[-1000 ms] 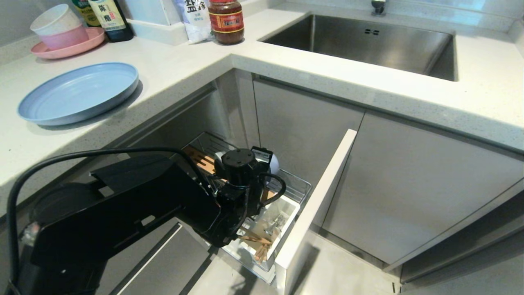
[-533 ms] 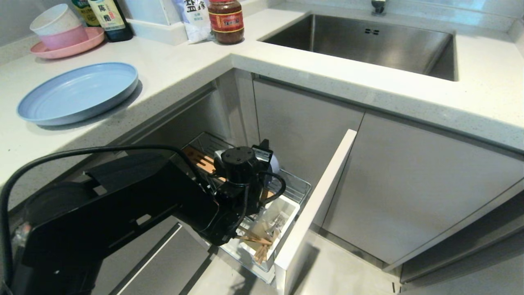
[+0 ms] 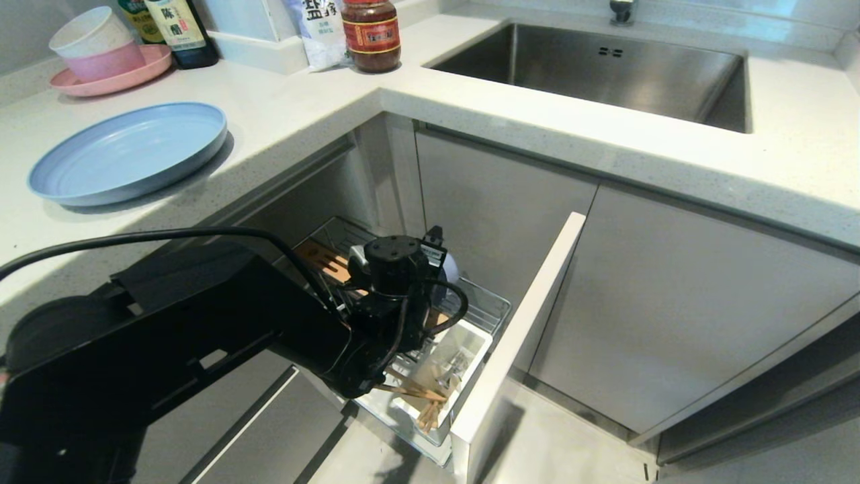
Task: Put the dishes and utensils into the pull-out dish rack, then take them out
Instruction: Pick up the plate and place it in the cupboard
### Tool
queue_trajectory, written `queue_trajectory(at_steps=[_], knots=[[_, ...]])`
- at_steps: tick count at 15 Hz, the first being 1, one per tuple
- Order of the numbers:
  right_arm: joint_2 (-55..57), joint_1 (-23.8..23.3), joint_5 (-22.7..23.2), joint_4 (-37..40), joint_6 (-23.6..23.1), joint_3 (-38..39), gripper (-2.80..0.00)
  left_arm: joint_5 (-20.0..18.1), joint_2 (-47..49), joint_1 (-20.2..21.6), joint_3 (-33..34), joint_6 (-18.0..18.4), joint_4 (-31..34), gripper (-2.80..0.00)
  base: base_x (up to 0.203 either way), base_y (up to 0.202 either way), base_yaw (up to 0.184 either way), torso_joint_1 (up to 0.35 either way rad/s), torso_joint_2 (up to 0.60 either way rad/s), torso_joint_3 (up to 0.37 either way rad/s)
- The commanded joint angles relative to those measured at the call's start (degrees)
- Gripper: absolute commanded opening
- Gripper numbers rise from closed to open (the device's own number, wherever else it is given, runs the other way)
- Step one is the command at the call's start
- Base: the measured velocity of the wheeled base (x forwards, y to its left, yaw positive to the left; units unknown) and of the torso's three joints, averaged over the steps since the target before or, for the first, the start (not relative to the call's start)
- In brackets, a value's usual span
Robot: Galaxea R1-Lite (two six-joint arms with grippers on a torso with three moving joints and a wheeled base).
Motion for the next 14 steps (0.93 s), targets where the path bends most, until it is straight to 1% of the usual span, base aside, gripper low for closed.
queue_trajectory(at_steps=[1, 6, 8, 14], knots=[[-0.21, 0.02, -0.02, -0.01, -0.02, 0.09, -2.80, 0.31, -0.42, -0.02, 0.06, -0.47, 2.02, 0.00, 0.000, 0.000, 0.000, 0.000, 0.00, 0.000], [-0.21, 0.02, -0.02, -0.03, -0.01, 0.09, -2.80, 1.92, -1.28, -0.19, 0.08, -0.49, 9.58, 0.00, 0.000, 0.000, 0.000, 0.000, 0.00, 0.000], [-0.21, 0.02, -0.02, -0.01, 0.05, 0.09, -2.80, 2.54, -2.31, -0.20, 0.08, -0.44, 11.06, 0.00, 0.000, 0.000, 0.000, 0.000, 0.00, 0.000], [-0.21, 0.02, -0.02, -0.01, -0.02, 0.09, -2.80, 2.86, -6.97, -0.54, 0.08, -0.04, 19.29, 0.00, 0.000, 0.000, 0.000, 0.000, 0.00, 0.000]])
